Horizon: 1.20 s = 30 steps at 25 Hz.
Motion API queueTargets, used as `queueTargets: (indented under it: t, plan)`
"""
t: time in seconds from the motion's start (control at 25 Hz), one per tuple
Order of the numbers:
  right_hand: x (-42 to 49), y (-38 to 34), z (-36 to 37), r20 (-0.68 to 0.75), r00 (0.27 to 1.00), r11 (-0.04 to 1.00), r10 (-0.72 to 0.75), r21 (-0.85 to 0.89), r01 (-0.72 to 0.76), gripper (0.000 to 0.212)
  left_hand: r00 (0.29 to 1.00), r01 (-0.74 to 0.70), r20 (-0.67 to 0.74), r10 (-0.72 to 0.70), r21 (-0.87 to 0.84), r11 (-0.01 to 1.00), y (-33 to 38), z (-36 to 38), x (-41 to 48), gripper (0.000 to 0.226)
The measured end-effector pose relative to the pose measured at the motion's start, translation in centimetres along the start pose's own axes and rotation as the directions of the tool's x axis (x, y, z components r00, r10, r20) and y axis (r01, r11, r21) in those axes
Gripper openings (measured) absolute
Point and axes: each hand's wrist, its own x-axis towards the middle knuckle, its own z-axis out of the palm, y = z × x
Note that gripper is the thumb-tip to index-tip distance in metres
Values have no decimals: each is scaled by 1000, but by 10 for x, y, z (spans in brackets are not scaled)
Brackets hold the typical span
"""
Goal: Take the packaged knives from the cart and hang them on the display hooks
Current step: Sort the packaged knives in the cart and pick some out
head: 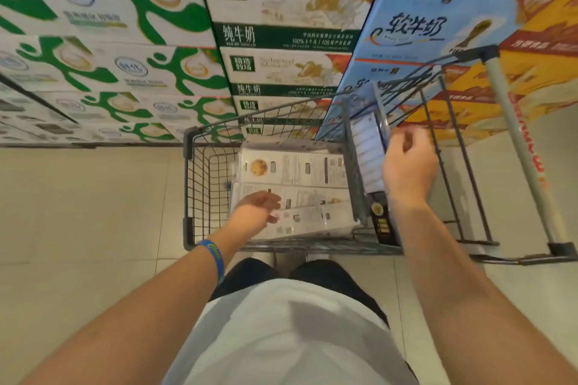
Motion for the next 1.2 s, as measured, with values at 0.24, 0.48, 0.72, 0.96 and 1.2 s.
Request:
queueTargets:
  t: [0.24,0.48,0.72,0.96,1.2]
  plan:
    - [-86,-12,81,599,787,988,-147,60,139,36,977,201,9,-211,267,942,-66,-25,52,27]
    - [-77,92,147,845,470,904,254,-381,196,33,991,-136,110,80,744,654,-99,2,103,41]
    - [-50,139,167,773,514,805,373,-545,234,34,946,-323,319,51,938,126,-124,49,143,72]
    - [-44,135,156,668,630,818,396,-569,88,32,933,-360,358,42,920,152,-108,54,152,39]
    - [-69,122,175,531,715,887,455,-342,-310,52,983,-59,183,-2,327,943,-62,-20,148,23]
